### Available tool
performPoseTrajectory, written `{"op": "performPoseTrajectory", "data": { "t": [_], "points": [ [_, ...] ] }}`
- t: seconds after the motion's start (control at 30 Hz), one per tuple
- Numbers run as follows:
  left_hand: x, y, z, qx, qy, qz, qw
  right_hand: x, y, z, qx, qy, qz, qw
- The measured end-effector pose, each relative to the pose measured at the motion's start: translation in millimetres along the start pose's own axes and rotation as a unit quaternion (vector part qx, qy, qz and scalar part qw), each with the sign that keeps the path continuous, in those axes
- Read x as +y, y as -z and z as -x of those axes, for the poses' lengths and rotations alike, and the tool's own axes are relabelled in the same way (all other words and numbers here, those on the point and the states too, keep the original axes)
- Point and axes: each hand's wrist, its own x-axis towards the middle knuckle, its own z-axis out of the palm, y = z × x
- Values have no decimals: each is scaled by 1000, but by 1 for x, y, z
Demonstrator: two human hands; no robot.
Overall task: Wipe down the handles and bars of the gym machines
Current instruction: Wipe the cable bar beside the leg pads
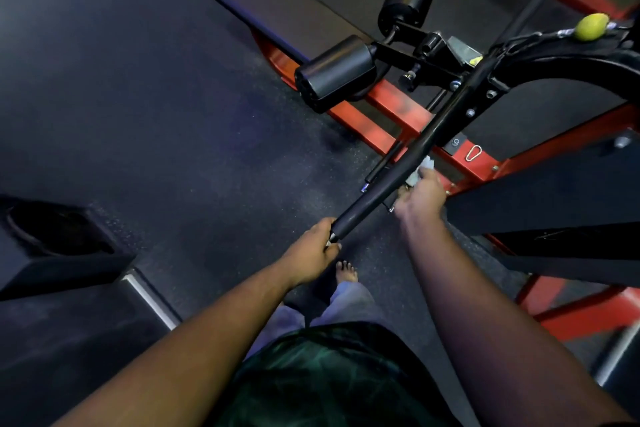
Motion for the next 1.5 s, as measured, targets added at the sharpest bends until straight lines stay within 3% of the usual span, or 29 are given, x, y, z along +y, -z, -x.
{"op": "performPoseTrajectory", "data": {
  "t": [0.2, 0.33, 0.6, 0.8, 1.03, 1.33, 1.43, 1.5],
  "points": [
    [-2, 1, -1, 6, 2, -8, 1000, 24, 13, 36, -106, -107, 102, 983],
    [-5, 3, -3, -3, -5, -49, 999, 50, 31, 71, -196, -155, 98, 963],
    [-5, 0, 8, 9, -20, -108, 994, 25, 1, 57, -105, -107, 62, 987],
    [-7, 3, 8, 25, -35, -165, 985, 80, 34, 109, -134, -210, 87, 964],
    [-9, 2, 6, -14, -43, -159, 986, 83, 61, 108, -142, -286, 69, 945],
    [-7, -9, 7, -33, -52, -175, 983, 76, 91, 99, -211, -213, 237, 924],
    [-11, -6, 4, -13, -38, -158, 987, 70, 97, 96, -190, -203, 255, 926],
    [-13, -2, -1, -3, -26, -152, 988, 60, 99, 90, -160, -139, 252, 944]
  ]
}}
